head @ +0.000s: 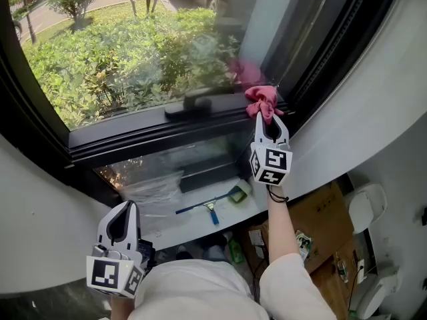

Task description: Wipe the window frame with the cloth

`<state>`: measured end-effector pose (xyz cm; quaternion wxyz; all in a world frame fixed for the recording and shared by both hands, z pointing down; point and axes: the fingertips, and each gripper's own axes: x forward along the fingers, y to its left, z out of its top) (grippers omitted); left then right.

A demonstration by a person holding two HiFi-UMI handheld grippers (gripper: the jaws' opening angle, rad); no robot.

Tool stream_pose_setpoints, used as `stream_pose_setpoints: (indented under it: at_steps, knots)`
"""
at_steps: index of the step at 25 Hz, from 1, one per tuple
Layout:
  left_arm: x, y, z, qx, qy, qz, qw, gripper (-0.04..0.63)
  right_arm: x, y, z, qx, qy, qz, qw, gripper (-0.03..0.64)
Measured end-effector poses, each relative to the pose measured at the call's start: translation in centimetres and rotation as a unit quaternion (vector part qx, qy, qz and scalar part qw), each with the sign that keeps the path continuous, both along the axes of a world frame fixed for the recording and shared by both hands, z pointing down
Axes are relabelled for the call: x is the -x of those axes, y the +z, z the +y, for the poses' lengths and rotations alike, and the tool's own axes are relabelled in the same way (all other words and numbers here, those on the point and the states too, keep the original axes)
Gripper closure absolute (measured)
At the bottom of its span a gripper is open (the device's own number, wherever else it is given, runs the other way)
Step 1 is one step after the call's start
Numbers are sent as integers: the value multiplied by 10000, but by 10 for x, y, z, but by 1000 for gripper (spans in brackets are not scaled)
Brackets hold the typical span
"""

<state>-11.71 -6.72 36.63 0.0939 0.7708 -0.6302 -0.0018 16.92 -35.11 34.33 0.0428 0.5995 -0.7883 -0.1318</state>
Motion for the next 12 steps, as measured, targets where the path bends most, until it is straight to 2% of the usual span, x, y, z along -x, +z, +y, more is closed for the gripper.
stream_pose_setpoints:
  at_steps: [12]
  knots:
    - [-7,-1,0,-6,75,15,10000,588,10,-1,5,-28,-81,62,9999,540]
